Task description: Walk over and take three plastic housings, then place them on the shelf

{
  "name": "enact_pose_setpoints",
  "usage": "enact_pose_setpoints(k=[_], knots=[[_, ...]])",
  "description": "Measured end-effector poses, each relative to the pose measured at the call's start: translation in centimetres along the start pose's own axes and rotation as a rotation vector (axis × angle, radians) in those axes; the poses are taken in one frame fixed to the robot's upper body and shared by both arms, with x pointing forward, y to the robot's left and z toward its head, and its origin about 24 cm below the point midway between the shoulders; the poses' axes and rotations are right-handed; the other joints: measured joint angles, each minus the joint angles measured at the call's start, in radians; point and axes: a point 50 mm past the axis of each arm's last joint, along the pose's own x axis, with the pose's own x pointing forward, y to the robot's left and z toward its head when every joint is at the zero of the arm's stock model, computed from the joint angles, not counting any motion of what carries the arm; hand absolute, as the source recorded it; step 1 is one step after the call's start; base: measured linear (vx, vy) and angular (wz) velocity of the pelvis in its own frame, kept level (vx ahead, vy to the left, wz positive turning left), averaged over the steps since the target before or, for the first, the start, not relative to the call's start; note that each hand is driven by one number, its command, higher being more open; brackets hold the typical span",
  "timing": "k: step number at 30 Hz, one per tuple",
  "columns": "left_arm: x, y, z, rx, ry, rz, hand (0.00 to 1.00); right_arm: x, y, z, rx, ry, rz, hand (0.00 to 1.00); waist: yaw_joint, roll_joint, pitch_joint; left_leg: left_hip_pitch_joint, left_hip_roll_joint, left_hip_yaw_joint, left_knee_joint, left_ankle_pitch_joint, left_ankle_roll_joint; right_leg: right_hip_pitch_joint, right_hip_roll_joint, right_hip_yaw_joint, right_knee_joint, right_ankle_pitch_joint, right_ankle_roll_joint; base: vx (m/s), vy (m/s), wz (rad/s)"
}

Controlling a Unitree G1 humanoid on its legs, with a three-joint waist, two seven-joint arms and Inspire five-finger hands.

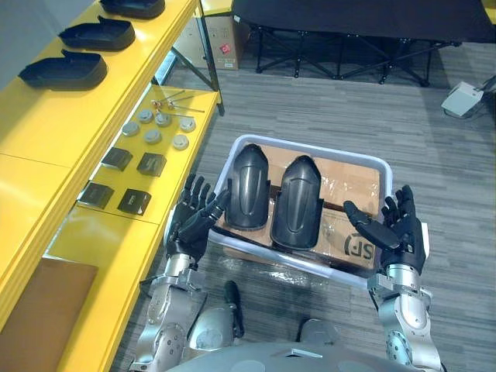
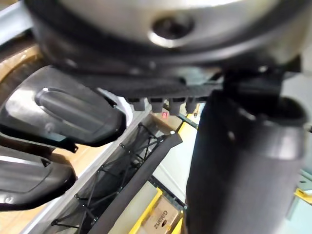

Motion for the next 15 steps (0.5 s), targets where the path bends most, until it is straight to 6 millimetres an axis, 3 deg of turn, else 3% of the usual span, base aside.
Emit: enact_pose_setpoints(k=[6,15], knots=[[0.4,-0.2,0.5,0.004,-0.024,-0.006,1.00,3.8,1.5,0.2,-0.028,-0.010,-0.071,1.00,0.005,-0.006,0.018,-0.060,-0.017,-0.036,-0.030,0.030,0.003,-0.012,0.014,-0.044,-0.072,0.012,-0.012,0.00,0.001,0.17],[1.6,-1.7,1.6,0.041,-0.079,-0.081,1.00,8.5,1.4,-0.5,-0.153,0.110,-0.121,1.00,0.055,0.006,0.124,-0.115,-0.017,-0.068,-0.074,0.085,0.012,-0.064,0.022,-0.052,-0.082,0.020,-0.014,-0.09,0.041,0.10]])
